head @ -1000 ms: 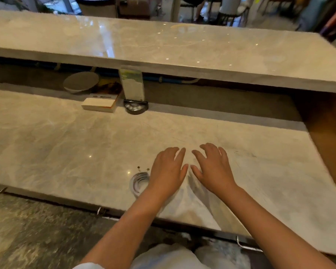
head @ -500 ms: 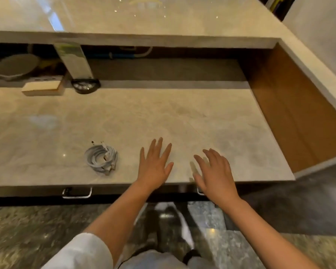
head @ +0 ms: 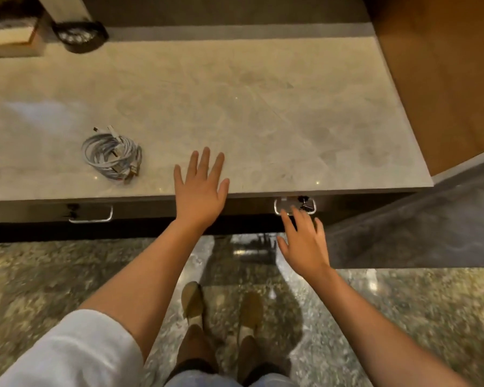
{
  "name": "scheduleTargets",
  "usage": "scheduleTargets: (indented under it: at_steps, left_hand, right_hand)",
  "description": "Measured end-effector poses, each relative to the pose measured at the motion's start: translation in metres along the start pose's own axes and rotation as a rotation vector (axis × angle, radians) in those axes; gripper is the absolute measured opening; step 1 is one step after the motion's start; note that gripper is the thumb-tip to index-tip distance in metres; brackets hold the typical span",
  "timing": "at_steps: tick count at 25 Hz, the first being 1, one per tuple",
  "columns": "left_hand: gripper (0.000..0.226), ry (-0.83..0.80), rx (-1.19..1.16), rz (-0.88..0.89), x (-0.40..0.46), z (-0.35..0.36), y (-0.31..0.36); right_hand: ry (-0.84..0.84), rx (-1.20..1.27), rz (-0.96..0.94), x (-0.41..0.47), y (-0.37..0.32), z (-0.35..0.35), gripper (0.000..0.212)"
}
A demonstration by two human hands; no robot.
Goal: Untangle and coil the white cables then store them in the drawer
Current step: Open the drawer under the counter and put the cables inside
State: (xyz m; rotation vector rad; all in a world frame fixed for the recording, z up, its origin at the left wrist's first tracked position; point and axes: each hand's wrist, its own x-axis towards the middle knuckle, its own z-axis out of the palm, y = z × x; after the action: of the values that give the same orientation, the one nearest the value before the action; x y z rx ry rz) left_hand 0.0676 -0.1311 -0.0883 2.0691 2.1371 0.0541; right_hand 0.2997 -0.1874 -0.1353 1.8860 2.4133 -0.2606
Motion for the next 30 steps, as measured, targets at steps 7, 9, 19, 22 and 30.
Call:
scheduleTargets:
  at_steps: [7,9,19,22,30]
  left_hand:
    - [0.055,0.024,0.000,-0.008,0.001,0.002,0.000]
    - [0.055,0.031,-0.010,-0.004,0.000,0.001,0.000]
    - [0.055,0.008,-0.006,0.014,0.000,0.000,0.000]
    - [0.055,0.004,0.006,0.010,0.000,0.001,-0.001]
    - [0.055,0.013,0.006,0.016,-0.001,0.001,0.001]
  right_hand:
    - [-0.051,0.020,0.099,0.011,-0.004,0.029,0.064]
    - [-0.051,0.033,0.106,0.009,-0.004,0.029,0.063]
    - [-0.170,0.006,0.141,-0.076,-0.008,0.050,0.064]
    - [-0.210,-0.005,0.153,-0.105,-0.010,0.057,0.068]
    - [-0.313,0.014,0.180,-0.151,-0.014,0.064,0.064]
